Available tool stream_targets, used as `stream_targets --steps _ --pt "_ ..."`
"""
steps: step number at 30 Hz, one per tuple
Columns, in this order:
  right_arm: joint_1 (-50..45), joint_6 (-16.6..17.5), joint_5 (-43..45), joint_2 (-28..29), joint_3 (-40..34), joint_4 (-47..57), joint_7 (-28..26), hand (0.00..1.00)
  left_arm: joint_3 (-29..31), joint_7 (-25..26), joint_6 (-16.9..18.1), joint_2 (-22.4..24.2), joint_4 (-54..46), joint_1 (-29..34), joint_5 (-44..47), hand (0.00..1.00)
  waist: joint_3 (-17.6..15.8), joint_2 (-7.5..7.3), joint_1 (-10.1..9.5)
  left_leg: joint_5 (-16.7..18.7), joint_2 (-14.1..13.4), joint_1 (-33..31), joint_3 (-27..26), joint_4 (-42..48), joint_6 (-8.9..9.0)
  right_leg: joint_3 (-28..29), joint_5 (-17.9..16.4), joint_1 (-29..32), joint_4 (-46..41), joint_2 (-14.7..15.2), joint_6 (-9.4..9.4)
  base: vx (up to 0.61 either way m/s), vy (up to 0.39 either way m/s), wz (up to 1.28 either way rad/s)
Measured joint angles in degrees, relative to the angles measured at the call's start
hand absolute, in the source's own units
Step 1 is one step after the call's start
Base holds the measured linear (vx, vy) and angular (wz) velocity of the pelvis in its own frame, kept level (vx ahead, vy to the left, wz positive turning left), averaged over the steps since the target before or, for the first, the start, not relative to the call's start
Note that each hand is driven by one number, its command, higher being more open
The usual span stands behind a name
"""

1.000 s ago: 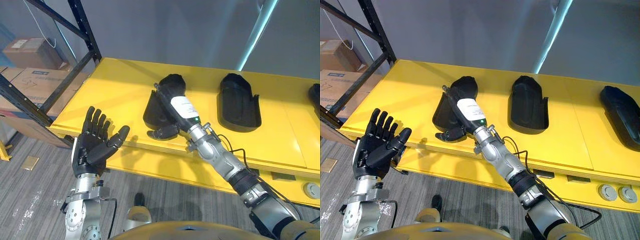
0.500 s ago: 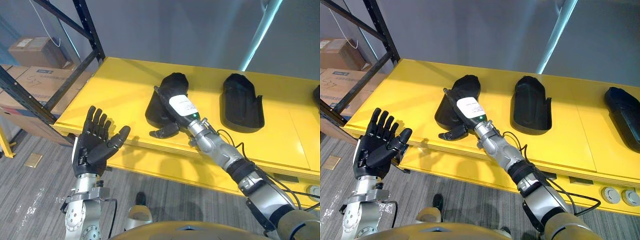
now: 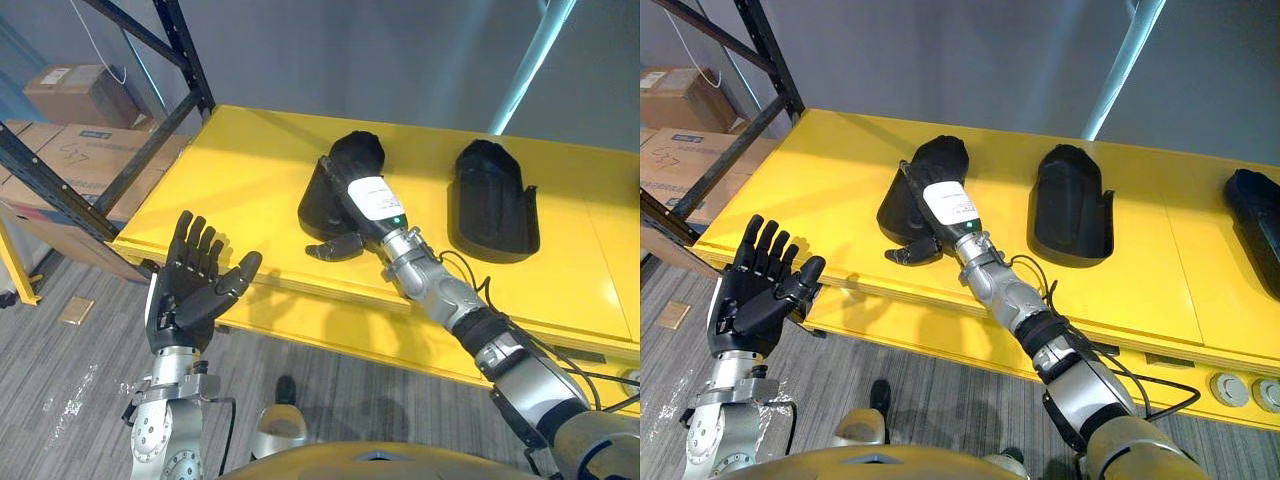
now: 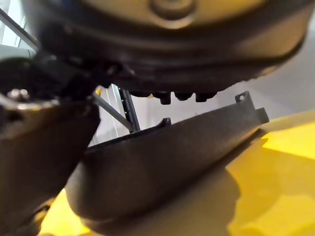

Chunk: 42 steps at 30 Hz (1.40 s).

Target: Walk over and take three plastic housings, then place them on the shelf

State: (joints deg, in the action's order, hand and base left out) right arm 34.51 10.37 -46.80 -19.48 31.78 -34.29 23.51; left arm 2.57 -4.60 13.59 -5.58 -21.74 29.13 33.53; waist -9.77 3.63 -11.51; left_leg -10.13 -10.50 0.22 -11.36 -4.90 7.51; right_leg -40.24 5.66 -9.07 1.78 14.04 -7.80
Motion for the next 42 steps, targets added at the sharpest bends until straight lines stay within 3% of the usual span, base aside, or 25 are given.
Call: stream_targets --steps 12,21,35,42 --pt "1.30 -1.73 0.11 0.00 0.00 -2.13 0.96 1.00 -1.26 -0.05 0.00 0.00 0.00 -0.07 -0.01 1.00 -0.18 0.22 -0.29 -0.05 0.08 0.00 0.04 0.00 -0.05 -0.07 0.00 0.00 -0.19 0.14 0.00 0.00 0.000 0.00" --pt "2.93 -3.71 0.15 -0.05 -0.30 -4.02 2.10 1.00 -1.83 -0.10 0.00 0.01 0.00 -0.32 0.00 1.00 -1.08 1.22 -0.21 -0.19 0.59 -0.05 0.24 -0.15 -0.16 -0.36 -0.05 0.06 -0.77 0.80 -0.07 0.00 0.000 0.01" --pt "4.58 -3.56 0.34 -0.05 -0.30 -5.92 2.14 1.00 -2.19 -0.60 0.00 0.00 0.00 -0.40 0.03 1.00 -1.20 1.14 -0.15 -0.40 0.76 -0.10 0.26 -0.13 -0.44 -0.41 0.02 0.09 -0.76 0.98 -0.12 0.00 0.000 0.00" --pt "3.51 -0.54 0.58 -1.15 -0.82 -2.43 0.39 1.00 -2.15 -0.77 0.00 -0.03 0.00 -0.45 0.04 1.00 -1.64 0.52 0.57 -0.37 0.69 0.16 -0.41 0.02 -0.40 0.21 0.24 0.27 -0.52 0.94 -0.36 0.00 0.000 -0.03"
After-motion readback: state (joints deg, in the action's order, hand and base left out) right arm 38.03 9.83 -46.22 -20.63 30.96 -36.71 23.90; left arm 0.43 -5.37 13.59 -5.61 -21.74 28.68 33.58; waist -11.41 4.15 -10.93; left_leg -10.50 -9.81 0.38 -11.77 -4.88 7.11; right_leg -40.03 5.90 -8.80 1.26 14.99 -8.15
